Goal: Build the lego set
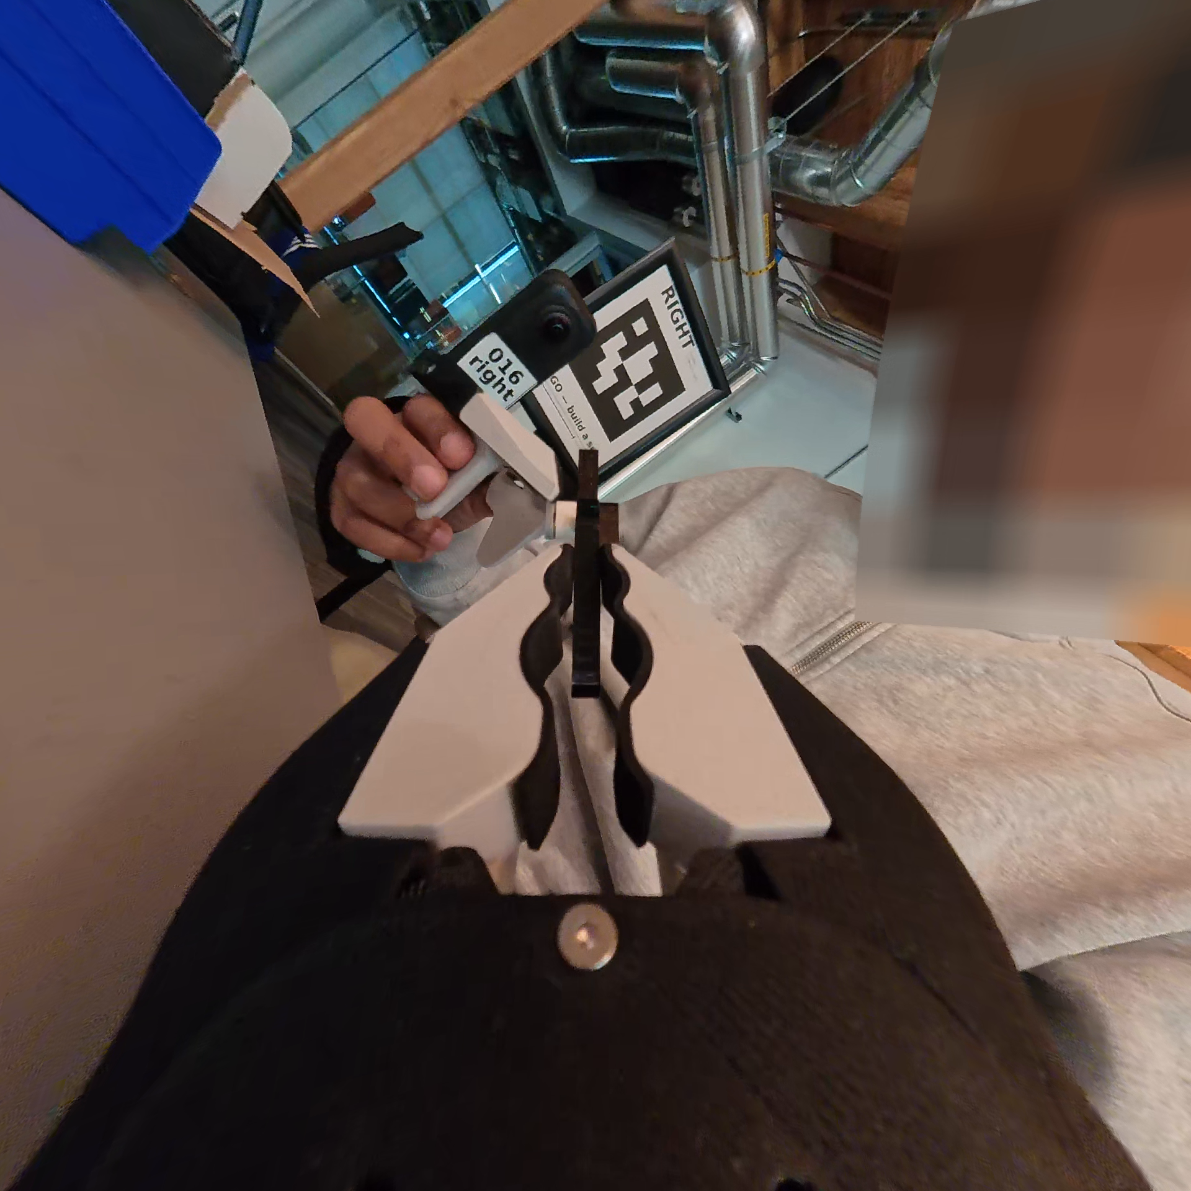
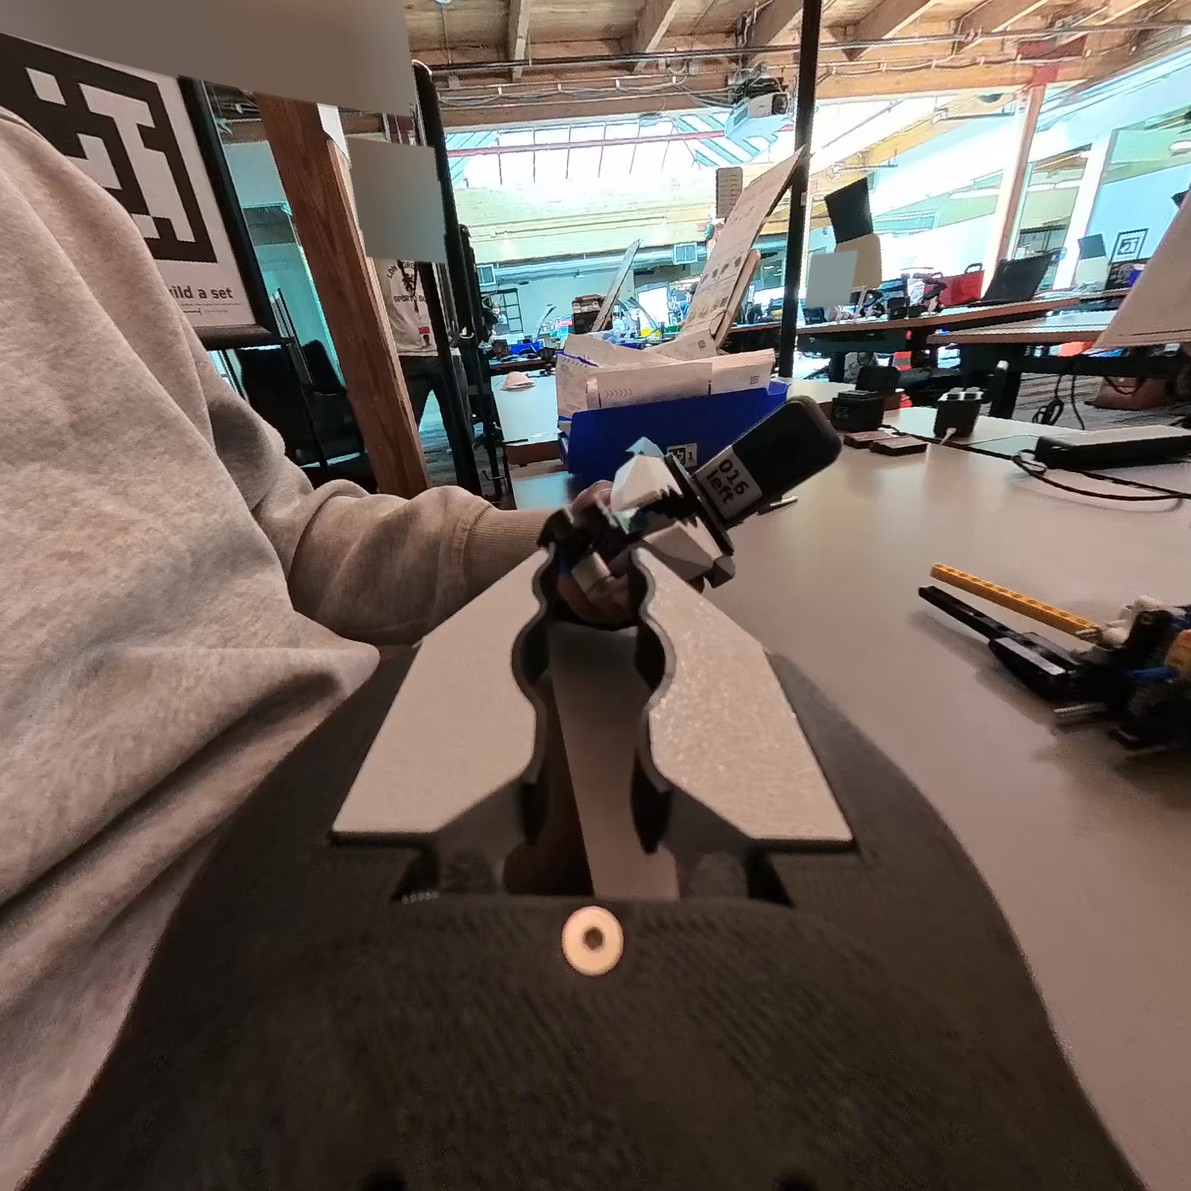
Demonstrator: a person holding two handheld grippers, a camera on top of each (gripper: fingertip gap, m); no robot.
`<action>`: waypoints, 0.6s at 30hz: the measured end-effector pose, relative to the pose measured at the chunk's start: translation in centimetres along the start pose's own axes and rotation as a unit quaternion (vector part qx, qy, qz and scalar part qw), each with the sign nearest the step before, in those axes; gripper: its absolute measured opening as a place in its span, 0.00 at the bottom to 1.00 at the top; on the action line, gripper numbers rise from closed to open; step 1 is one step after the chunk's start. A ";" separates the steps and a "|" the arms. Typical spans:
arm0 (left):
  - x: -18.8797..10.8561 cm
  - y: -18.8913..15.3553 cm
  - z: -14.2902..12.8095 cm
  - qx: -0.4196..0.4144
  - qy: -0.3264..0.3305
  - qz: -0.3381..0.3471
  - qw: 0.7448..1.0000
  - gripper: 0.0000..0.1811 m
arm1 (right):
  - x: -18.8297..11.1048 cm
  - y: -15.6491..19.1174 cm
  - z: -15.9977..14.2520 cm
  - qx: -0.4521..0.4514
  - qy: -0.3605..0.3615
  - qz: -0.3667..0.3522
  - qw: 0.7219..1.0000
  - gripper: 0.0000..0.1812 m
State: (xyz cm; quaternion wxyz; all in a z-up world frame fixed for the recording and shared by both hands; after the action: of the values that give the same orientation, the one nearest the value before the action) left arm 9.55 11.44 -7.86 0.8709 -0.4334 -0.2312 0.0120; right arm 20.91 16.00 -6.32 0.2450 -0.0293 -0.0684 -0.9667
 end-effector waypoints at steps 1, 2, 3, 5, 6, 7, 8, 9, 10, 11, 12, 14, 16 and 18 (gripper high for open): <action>0.0 0.1 0.0 -0.001 -0.003 0.001 1.000 0.03 | 0.0 0.1 0.0 0.000 0.000 0.004 1.000 0.09; 0.0 0.0 0.1 -0.003 -0.008 -0.003 1.000 0.03 | 0.0 0.2 0.0 0.002 0.000 0.008 1.000 0.08; 0.0 0.0 0.2 -0.005 -0.013 -0.005 1.000 0.03 | 0.1 0.2 0.0 0.004 -0.001 0.008 1.000 0.07; -0.1 0.1 0.4 -0.004 -0.021 -0.001 1.000 0.03 | 0.1 0.1 0.0 0.009 -0.002 0.009 1.000 0.05; -0.2 0.2 0.5 -0.003 -0.027 0.002 1.000 0.04 | 0.1 0.0 0.0 0.013 -0.003 0.008 1.000 0.05; -0.2 0.2 0.7 -0.002 -0.034 0.006 0.999 0.08 | 0.1 -0.1 0.1 0.019 -0.007 0.006 1.000 0.04; -0.4 0.3 0.8 0.001 -0.040 0.010 0.999 0.11 | 0.1 -0.2 0.3 0.025 -0.012 0.005 1.000 0.03; -0.5 0.3 1.0 0.005 -0.048 0.017 0.999 0.14 | 0.0 -0.4 0.4 0.032 -0.019 0.002 0.999 0.03; -0.7 0.3 1.2 0.012 -0.057 0.025 0.998 0.19 | -0.1 -0.6 0.6 0.039 -0.026 -0.003 0.999 0.03; -0.9 0.4 1.4 0.020 -0.067 0.037 0.997 0.22 | -0.2 -0.8 0.8 0.046 -0.034 -0.005 0.998 0.03; -1.1 0.4 1.7 0.028 -0.076 0.045 0.996 0.22 | -0.3 -0.9 1.0 0.055 -0.042 -0.007 0.998 0.03; -1.6 0.5 2.2 0.043 -0.099 0.062 0.992 0.25 | -0.6 -1.4 1.3 0.071 -0.059 -0.016 0.996 0.03; -2.1 0.4 2.6 0.061 -0.117 0.076 0.988 0.27 | -1.0 -2.0 1.8 0.090 -0.079 -0.029 0.992 0.03; -2.6 0.5 3.0 0.079 -0.130 0.096 0.984 0.28 | -1.5 -2.8 2.1 0.116 -0.104 -0.050 0.987 0.03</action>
State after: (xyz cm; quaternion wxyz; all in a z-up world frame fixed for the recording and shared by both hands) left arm 6.11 13.40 -7.69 0.8599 -0.3778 -0.2983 0.1699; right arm 20.94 19.51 -4.70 0.1900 -0.0977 -0.2066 -0.9548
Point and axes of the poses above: each gripper's, where its closed fingertips meet, x out along the fingers, z out of its top, y = z × x across the jaws, the point moved 5 cm from there along -x, back along the fingers, and after that the axes turned 5 degrees about -z, right-handed, at the moved point
